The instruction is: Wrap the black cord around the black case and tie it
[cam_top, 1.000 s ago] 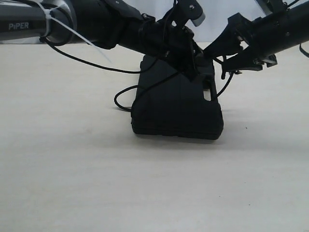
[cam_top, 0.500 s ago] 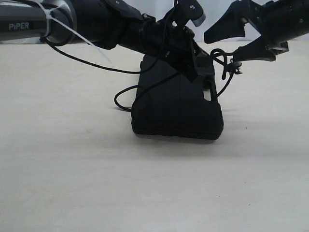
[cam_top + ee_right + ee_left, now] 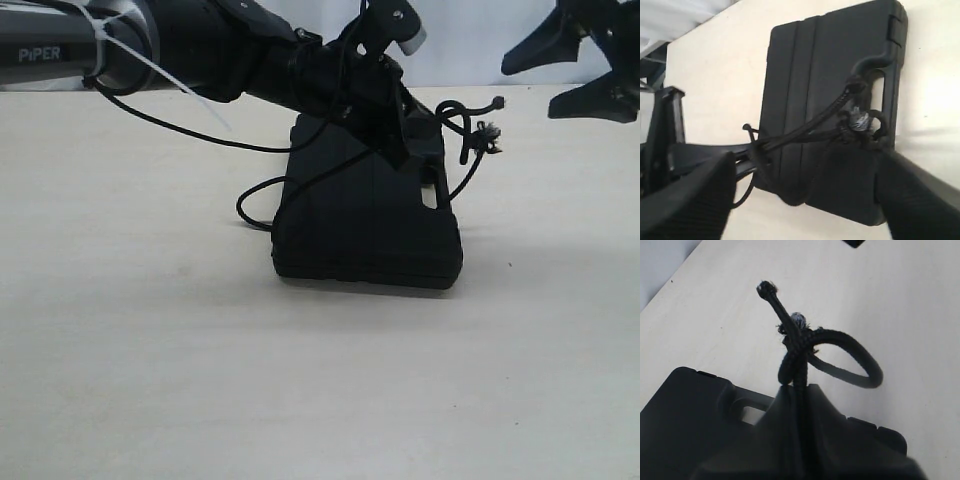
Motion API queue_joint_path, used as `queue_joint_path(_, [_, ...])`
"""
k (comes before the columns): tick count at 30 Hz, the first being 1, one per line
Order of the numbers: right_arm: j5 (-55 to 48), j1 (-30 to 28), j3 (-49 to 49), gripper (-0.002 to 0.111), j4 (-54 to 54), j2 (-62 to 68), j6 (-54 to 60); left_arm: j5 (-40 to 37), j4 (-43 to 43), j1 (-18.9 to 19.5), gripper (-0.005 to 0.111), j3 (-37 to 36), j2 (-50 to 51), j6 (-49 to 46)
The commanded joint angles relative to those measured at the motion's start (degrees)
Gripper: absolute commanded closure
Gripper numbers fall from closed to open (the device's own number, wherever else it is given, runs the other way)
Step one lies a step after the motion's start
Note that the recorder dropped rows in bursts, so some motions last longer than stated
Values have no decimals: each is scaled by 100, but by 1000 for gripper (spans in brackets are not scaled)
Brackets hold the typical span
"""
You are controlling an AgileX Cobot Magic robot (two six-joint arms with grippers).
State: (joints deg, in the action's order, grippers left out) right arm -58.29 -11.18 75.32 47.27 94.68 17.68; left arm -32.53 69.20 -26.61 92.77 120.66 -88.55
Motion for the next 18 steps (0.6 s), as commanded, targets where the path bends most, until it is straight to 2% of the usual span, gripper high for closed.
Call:
queue_joint_path(1, [469, -2, -7, 61, 573, 554, -536, -10, 52, -6, 107, -4, 0, 36])
queue_joint_path(8, [313, -2, -7, 63, 2599, 1422, 431, 12, 52, -6, 107, -4, 0, 13])
queue_joint_path(15, [-10, 20, -7, 64, 2778, 1598, 555, 176, 52, -6, 107, -4, 0, -14])
queue_joint_path(18, [-89, 67, -7, 73, 2852, 1598, 555, 243, 52, -6, 107, -4, 0, -14])
